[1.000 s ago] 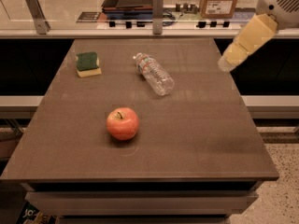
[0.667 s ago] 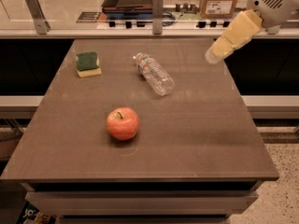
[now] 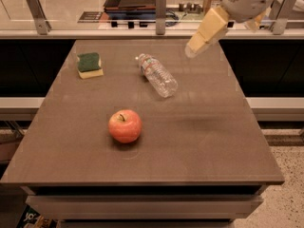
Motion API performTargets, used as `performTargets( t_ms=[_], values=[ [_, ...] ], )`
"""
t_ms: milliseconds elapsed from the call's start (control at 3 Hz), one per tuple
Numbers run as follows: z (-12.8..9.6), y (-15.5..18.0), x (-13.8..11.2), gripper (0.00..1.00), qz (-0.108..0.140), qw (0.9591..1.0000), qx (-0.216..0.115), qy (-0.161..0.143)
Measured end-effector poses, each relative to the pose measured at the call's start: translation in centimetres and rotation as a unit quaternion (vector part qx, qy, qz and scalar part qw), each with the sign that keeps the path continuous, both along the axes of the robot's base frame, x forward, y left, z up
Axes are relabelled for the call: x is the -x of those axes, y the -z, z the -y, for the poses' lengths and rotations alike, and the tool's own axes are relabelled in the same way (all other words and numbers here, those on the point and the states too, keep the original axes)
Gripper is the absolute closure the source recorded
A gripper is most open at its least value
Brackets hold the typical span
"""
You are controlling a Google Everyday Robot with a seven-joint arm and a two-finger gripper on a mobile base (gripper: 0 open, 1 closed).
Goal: Place water bottle upright
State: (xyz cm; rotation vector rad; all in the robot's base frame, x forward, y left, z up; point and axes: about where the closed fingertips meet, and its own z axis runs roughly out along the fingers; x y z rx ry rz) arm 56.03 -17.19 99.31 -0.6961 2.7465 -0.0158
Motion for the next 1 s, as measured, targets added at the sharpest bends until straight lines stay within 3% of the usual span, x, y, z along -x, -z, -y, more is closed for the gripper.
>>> performTargets(
  t_ms=[333,667,1000],
  values=[
    [-1.6,0.3,-2.6,0.00,-0.003,0.9970,0.057,0.053],
    [-3.4,0.5,-4.5,0.00,0.004,0.9935,0.083,0.077],
    [-4.6,0.9,-5.1,0.00,0.002,0.9929,0.088,0.081]
  ],
)
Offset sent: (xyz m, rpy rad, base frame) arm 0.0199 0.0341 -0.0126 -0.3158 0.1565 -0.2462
